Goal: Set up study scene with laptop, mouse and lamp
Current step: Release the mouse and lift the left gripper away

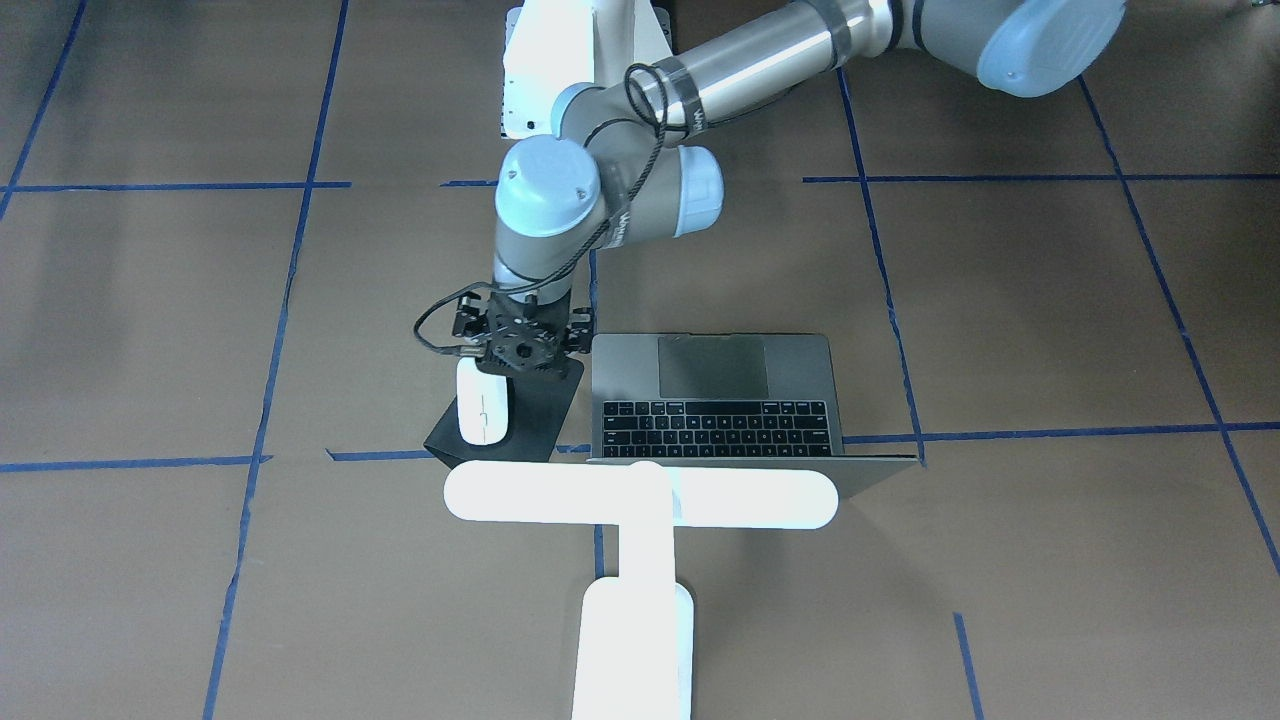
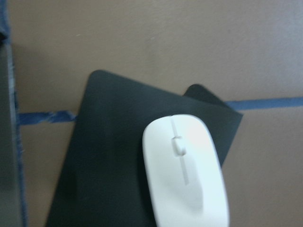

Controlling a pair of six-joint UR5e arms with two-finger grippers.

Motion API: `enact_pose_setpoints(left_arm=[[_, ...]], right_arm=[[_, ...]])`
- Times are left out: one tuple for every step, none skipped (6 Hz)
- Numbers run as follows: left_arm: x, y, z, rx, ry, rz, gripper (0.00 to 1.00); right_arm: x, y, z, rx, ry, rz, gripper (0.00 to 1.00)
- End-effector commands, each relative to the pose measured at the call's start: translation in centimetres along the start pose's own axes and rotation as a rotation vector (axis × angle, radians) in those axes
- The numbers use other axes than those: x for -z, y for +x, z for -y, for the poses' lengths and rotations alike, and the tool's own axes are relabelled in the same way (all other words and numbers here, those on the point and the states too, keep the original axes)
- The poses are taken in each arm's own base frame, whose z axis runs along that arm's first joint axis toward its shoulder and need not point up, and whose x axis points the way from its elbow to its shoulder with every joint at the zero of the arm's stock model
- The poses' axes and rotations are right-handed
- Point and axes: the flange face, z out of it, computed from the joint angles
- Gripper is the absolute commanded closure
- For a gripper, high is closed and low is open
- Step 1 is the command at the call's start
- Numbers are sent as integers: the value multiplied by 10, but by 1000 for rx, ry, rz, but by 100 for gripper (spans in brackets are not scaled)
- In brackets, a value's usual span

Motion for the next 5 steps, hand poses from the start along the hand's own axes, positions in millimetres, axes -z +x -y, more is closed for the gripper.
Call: enact_pose_setpoints(left_arm=[[62, -82, -66, -80, -23, 42, 0], [95, -129, -93, -165, -40, 90, 0], [126, -174, -104, -262, -24, 103, 0], [146, -242, -115, -322, -18, 145, 0], [166, -293, -108, -345, -10, 185, 0]], right_arm=[[0, 0, 0, -1, 0, 0, 0], [-1, 1, -1, -8, -4, -2, 0], [-12, 10, -4, -32, -25, 8, 0], [-28, 23, -9, -76, -52, 31, 0], [-38, 31, -10, -94, -67, 45, 0]])
